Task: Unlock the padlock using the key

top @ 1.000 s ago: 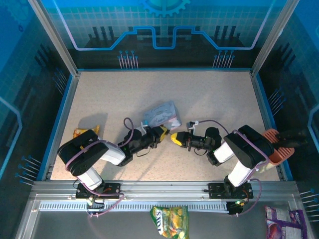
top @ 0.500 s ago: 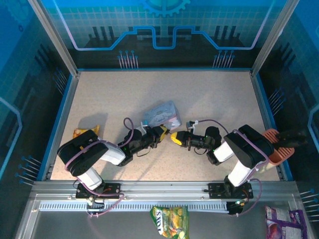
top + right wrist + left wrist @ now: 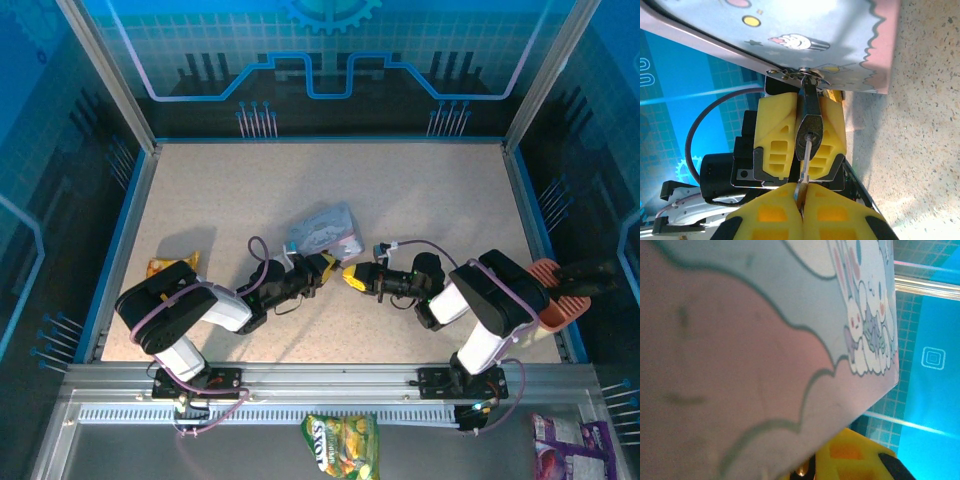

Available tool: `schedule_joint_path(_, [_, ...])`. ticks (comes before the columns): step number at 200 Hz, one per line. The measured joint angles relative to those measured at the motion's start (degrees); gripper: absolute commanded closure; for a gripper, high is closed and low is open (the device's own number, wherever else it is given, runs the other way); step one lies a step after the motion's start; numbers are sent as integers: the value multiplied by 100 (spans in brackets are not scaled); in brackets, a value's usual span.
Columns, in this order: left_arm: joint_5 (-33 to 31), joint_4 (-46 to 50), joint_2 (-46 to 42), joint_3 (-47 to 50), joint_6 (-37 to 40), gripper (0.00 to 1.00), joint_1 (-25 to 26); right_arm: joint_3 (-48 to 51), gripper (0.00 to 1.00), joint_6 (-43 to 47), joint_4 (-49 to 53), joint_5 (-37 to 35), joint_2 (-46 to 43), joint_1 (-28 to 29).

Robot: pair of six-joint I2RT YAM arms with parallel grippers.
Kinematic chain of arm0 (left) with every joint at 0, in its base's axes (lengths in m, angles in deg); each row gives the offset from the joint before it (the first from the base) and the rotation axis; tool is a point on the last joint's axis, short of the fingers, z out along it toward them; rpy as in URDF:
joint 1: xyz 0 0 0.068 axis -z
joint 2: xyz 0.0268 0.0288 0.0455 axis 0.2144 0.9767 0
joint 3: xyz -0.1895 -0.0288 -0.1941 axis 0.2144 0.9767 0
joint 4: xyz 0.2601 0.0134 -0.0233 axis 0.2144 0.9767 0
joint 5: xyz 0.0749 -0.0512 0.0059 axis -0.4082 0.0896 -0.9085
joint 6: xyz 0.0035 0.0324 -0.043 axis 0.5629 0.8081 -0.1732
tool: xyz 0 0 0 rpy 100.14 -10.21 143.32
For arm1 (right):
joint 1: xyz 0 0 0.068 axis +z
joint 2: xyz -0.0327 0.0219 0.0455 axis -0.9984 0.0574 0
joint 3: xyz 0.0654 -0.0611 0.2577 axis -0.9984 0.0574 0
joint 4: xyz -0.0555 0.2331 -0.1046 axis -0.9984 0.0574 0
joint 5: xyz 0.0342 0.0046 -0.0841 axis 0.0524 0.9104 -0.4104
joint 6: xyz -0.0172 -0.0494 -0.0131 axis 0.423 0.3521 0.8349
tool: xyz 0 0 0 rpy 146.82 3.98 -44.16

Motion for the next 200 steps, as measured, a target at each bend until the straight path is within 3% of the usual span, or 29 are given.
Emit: schedule_joint_path(200, [-101,376,-181,-133,109,100,33,-79,100,2,-223,278,221,-179])
